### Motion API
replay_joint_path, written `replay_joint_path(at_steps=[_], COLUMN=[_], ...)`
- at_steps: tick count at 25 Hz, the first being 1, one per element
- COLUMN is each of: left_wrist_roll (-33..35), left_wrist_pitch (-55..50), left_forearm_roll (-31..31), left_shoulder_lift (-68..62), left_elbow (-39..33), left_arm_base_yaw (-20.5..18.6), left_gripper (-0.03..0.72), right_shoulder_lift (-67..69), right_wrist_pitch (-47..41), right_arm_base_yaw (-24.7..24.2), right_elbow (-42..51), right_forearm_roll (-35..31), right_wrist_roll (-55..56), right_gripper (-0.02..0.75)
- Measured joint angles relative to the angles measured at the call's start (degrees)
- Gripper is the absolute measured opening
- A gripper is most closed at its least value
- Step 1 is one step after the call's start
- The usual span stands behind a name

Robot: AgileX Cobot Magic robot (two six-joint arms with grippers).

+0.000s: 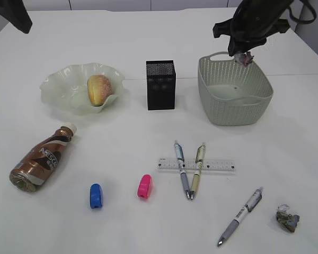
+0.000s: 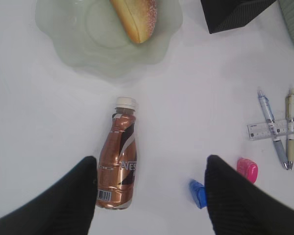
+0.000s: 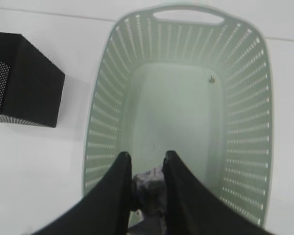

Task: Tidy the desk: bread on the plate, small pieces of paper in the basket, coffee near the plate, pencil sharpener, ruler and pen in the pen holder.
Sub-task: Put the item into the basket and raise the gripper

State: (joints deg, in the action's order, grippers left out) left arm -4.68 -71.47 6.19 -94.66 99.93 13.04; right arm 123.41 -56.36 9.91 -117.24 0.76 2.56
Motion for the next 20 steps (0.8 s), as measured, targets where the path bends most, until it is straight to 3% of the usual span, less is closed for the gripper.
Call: replay_joint_path(at_steps=[4,10,12,15,20], left_wrist_roll=[0.0,0.0,0.0,0.0,0.0], left_wrist_pitch=[0.0,0.0,0.0,0.0,0.0], left_forearm_roll=[0.0,0.0,0.0,0.0,0.0], left_shoulder_lift=[0.0,0.0,0.0,0.1,0.3], left_elbow=[0.0,0.0,0.0,0.0,0.0], left_arm_base_yaw=[0.0,0.0,0.0,0.0,0.0], left_gripper=[0.497,0.497,0.497,0.497,0.497], right_shoulder_lift=[1.5,1.6,1.6,1.6,1.3], right_wrist_pitch=[2.8,6.6,6.8,6.4,-2.9], right_arm_base_yaw=[0.0,0.0,0.0,0.0,0.0], right_elbow=[-0.5,-0.7,-0.7,-0.9,-3.2], right_forearm_roll=[0.4,1.0,1.4,1.4,0.2], right_wrist_roll=[0.2,0.4,0.4,0.4,0.5], right_gripper=[0.202,0.428,0.468,0.487,0.488])
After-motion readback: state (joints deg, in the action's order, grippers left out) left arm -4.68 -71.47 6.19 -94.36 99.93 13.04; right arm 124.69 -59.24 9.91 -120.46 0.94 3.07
